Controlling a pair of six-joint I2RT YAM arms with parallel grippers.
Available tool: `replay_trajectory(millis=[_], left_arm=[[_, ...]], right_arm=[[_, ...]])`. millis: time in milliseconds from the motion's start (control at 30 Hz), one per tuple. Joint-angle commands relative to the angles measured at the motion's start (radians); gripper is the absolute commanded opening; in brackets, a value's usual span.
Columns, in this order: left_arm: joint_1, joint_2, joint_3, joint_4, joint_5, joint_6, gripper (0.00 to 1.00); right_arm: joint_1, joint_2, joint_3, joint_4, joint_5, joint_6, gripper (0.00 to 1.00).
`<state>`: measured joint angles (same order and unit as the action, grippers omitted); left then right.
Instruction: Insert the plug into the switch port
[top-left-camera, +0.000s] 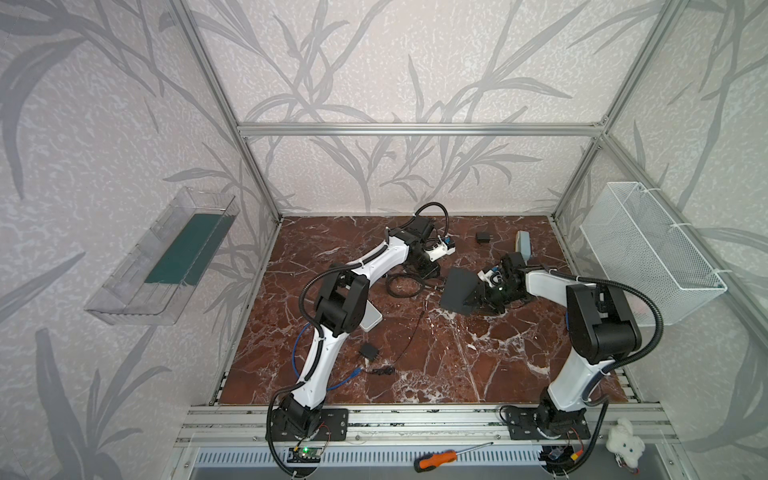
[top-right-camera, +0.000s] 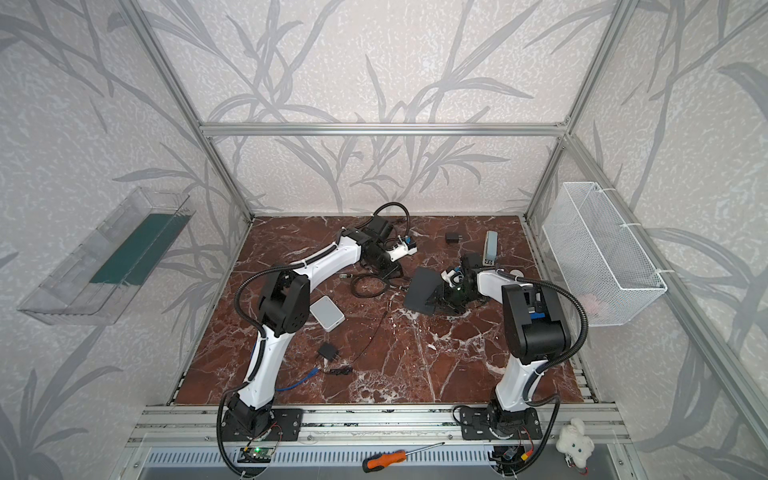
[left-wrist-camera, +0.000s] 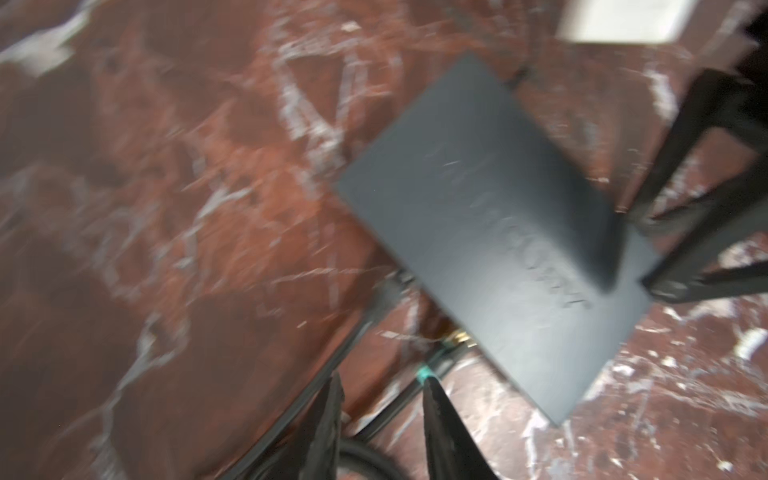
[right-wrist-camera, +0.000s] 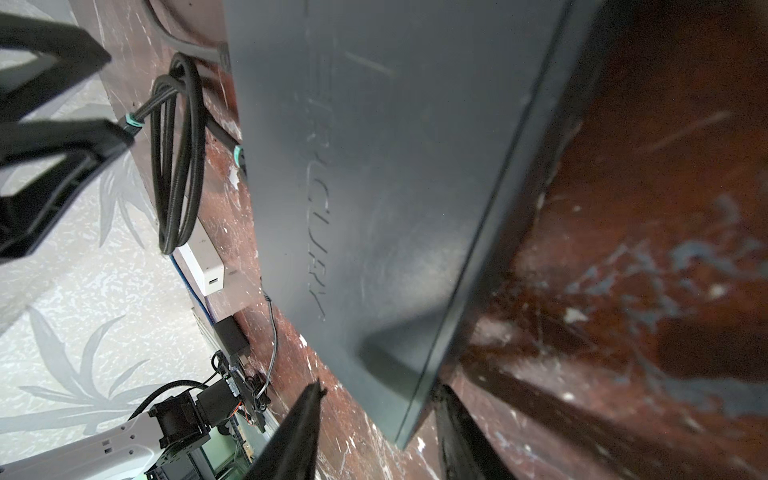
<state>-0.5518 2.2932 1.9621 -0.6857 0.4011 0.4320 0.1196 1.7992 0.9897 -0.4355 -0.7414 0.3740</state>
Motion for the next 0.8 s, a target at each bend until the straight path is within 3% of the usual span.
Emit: replay_trajectory(millis=[0, 200, 467, 767], left_arm=[[0.031, -0.119, -0.049, 0.101, -0.128, -0.157, 0.36], [0.051, -0.272, -0.238, 0.312, -0.316, -0.384, 0.42], [0.104, -0.366, -0.357, 0.117, -0.491, -0.589, 0.43], [0.205, -0.484, -0.546, -0.038, -0.573, -0.76, 0.45]], right_arm=[[0.004, 0.024, 0.005, 0.042, 0.006, 0.031, 0.47], [0.041, 0.104, 0.06, 0.159, 0.008, 0.105, 0.47], [0.03, 0.04, 0.088, 0.135, -0.065, 0.09, 0.5], [0.043, -0.075, 0.057, -0.074, 0.042, -0.08, 0.48]])
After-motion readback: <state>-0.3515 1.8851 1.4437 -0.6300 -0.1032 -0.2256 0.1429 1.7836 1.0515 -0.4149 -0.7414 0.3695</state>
